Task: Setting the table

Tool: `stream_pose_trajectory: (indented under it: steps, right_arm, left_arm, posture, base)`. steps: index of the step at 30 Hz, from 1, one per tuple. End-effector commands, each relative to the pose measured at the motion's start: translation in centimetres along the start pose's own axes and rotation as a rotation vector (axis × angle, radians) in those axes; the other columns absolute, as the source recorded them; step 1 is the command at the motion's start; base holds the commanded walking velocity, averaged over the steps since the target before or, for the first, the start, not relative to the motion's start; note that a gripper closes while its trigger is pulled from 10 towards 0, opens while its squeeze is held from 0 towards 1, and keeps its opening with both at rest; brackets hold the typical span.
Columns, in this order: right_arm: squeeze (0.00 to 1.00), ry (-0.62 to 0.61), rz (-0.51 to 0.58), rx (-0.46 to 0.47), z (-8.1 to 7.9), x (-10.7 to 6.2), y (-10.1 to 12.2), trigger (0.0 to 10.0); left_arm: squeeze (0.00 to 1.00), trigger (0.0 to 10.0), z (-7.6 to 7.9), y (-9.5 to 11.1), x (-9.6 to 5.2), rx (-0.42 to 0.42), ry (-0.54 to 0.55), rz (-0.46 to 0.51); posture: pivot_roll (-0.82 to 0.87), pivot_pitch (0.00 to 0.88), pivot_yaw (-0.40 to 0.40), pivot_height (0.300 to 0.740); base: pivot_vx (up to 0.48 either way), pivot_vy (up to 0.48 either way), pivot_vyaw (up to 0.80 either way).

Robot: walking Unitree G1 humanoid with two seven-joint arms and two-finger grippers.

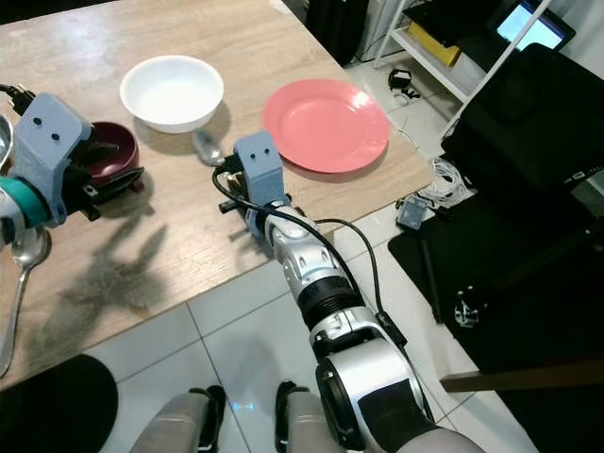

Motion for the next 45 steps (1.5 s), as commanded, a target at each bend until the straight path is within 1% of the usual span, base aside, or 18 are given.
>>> stream_pose_trajectory:
  steps: [1,4,5,6,7,13,17,18,19,20,21,23,26,28,32,41,42,45]
  right_arm:
    - [0.00,-0.016,-0.123,0.023,0.2,-0.5,-3.6,0.0]
    - [0.00,-0.033,-0.128,0.019,0.5,-0.6,-3.7,0.0]
    - [0.00,-0.033,-0.127,0.017,0.5,-0.6,-3.6,8.6]
    - [0.00,-0.033,-0.127,0.017,0.5,-0.6,-3.6,8.6]
    - [0.00,-0.029,-0.127,0.011,0.5,-0.6,-3.6,10.0]
    - [0.00,-0.035,-0.128,0.004,0.8,-0.6,-3.6,10.0]
    - [0.00,-0.065,-0.129,-0.004,1.5,-0.7,-3.6,10.0]
    - [0.00,-0.079,-0.128,-0.005,1.9,-0.8,-3.6,10.0]
    - [0.00,-0.079,-0.128,-0.005,1.9,-0.8,-3.6,10.0]
    - [0.00,-0.098,-0.124,-0.010,2.5,-0.9,-3.5,10.0]
    - [0.00,-0.098,-0.124,-0.010,2.5,-0.9,-3.5,10.0]
    - [0.00,-0.114,-0.110,-0.014,3.1,-1.0,-3.2,10.0]
    - [0.00,-0.118,-0.107,-0.016,3.2,-1.0,-3.1,10.0]
    - [0.00,-0.126,-0.096,-0.024,3.7,-1.0,-2.8,10.0]
    - [0.00,-0.117,-0.087,-0.029,3.8,-1.1,-2.6,10.0]
    - [0.00,-0.069,-0.073,-0.044,3.1,-0.9,-2.5,10.0]
    - [1.00,-0.066,-0.070,-0.044,3.0,-0.9,-2.4,10.0]
    - [1.00,-0.061,-0.062,-0.038,3.0,-0.9,-2.3,10.0]
  left_arm:
    - [0.00,10.0,0.5,-0.6,0.0,-0.016,-0.011,-0.017]
    - [0.00,10.0,0.5,-0.7,0.0,-0.017,-0.011,-0.018]
    - [0.00,10.0,0.5,-0.7,0.0,-0.018,-0.011,-0.018]
    - [0.00,10.0,0.5,-0.7,0.0,-0.018,-0.011,-0.018]
    - [0.00,10.0,0.5,-0.7,0.0,-0.019,-0.011,-0.019]
    - [0.00,10.0,0.5,-0.8,0.0,-0.020,-0.012,-0.020]
    - [0.00,10.0,0.5,-0.8,0.1,-0.021,-0.010,-0.021]
    - [0.00,10.0,0.5,-0.8,0.1,-0.021,-0.009,-0.021]
    - [0.00,10.0,0.5,-0.8,0.1,-0.021,-0.009,-0.021]
    - [0.00,10.0,0.5,-0.9,0.1,-0.022,-0.009,-0.021]
    - [0.00,10.0,0.5,-0.9,0.1,-0.022,-0.009,-0.021]
    - [0.00,10.0,0.5,-0.9,0.1,-0.022,-0.009,-0.021]
    - [0.00,10.0,0.5,-0.9,0.1,-0.022,-0.009,-0.021]
    - [0.00,10.0,0.4,-0.9,0.1,-0.021,-0.009,-0.021]
    - [0.00,10.0,0.4,-0.9,0.1,-0.021,-0.009,-0.021]
    - [0.00,10.0,0.5,-0.8,0.2,-0.021,-0.013,-0.019]
    - [0.00,10.0,0.5,-0.8,0.2,-0.021,-0.012,-0.019]
    - [0.00,10.0,0.5,-0.8,0.2,-0.021,-0.011,-0.019]
  posture:
    - [0.19,0.133,0.011,0.740]
    - [0.19,0.135,0.010,0.740]
    - [0.19,0.135,0.010,0.740]
    - [0.19,0.135,0.010,0.740]
    - [0.19,0.135,0.010,0.740]
    - [0.18,0.137,0.009,0.740]
    - [0.18,0.137,0.008,0.740]
    - [0.18,0.138,0.008,0.740]
    - [0.18,0.138,0.008,0.740]
    - [0.18,0.139,0.008,0.740]
    - [0.18,0.139,0.008,0.740]
    - [0.18,0.139,0.009,0.740]
    - [0.18,0.139,0.010,0.740]
    - [0.19,0.138,0.011,0.740]
    - [0.19,0.139,0.012,0.740]
    - [0.19,0.140,0.014,0.740]
    - [0.19,0.140,0.014,0.740]
    - [0.19,0.140,0.014,0.740]
  base:
    - [0.000,0.000,0.00]
    - [0.000,0.000,0.00]
    - [0.000,0.000,0.00]
    - [0.000,0.000,0.00]
    - [0.000,0.000,0.00]
    - [0.000,0.000,0.00]
    - [0.000,0.000,0.00]
    - [0.000,0.000,0.00]
    - [0.000,0.000,0.00]
    - [0.000,0.000,0.00]
    - [0.000,0.000,0.00]
    - [0.000,0.000,0.00]
    - [0.000,0.000,0.00]
    - [0.000,0.000,0.00]
    - [0.000,0.000,0.00]
    - [0.000,0.000,0.00]
    - [0.000,0.000,0.00]
    - [0.000,0.000,0.00]
Point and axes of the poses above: a point about 5 cm out from each wrist's last joint towards the gripper, its own x axis pointing out of the wrist towards the gripper, its own y axis along the axis of the wrist's last joint, z = x × y, the point moved 4 cm from there along x, pointing out of the wrist towards the gripper, and after that the axes turned 3 degrees about x, right-handed, at the moved point
